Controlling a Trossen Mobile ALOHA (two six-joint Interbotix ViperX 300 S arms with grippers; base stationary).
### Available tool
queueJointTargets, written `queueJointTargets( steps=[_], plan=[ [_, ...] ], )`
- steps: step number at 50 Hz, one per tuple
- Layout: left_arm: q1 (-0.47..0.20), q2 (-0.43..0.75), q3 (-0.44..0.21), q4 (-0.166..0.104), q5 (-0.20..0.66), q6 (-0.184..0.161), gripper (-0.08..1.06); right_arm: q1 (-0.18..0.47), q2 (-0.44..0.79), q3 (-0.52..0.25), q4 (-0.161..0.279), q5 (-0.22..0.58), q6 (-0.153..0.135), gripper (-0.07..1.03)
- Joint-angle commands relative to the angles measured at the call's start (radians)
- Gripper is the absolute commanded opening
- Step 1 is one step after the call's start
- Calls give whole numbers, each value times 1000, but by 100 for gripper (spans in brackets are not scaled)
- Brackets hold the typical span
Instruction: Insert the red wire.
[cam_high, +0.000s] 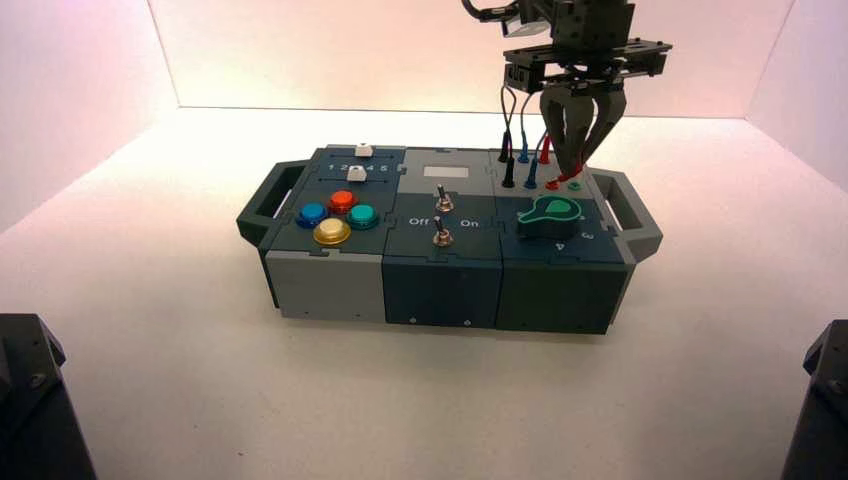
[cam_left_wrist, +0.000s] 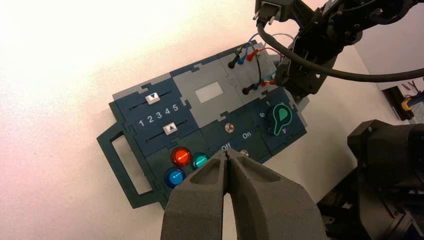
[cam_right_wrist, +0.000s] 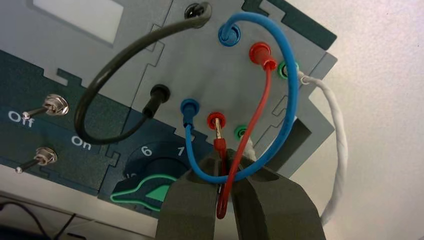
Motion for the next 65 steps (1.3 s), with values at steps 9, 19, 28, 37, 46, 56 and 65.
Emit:
queueJointTargets(
  steps=[9, 19, 28, 37, 46, 56, 65],
  plan=[
    [-2, -11, -20, -2, -6, 6, -3, 3, -25, -18, 5, 15, 0, -2],
    [-2, -11, -20, -2, -6, 6, -3, 3, -21, -25, 5, 15, 2, -2],
    [-2, -11, -18, -2, -6, 8, -3, 3, -8, -28, 5, 15, 0, -2],
    [-2, -11, -17, -2, -6, 8, -3, 3, 3, -31, 5, 8, 0, -2],
    [-2, -12, -14, -2, -6, 8, -3, 3, 3, -35, 5, -6, 0, -2],
    [0, -20, -14, -2, -6, 8, -3, 3, -3, -44, 5, -11, 2, -2],
    [-2, -23, -12, -2, -6, 8, -3, 3, -11, -52, 5, -11, 2, -2]
  ],
)
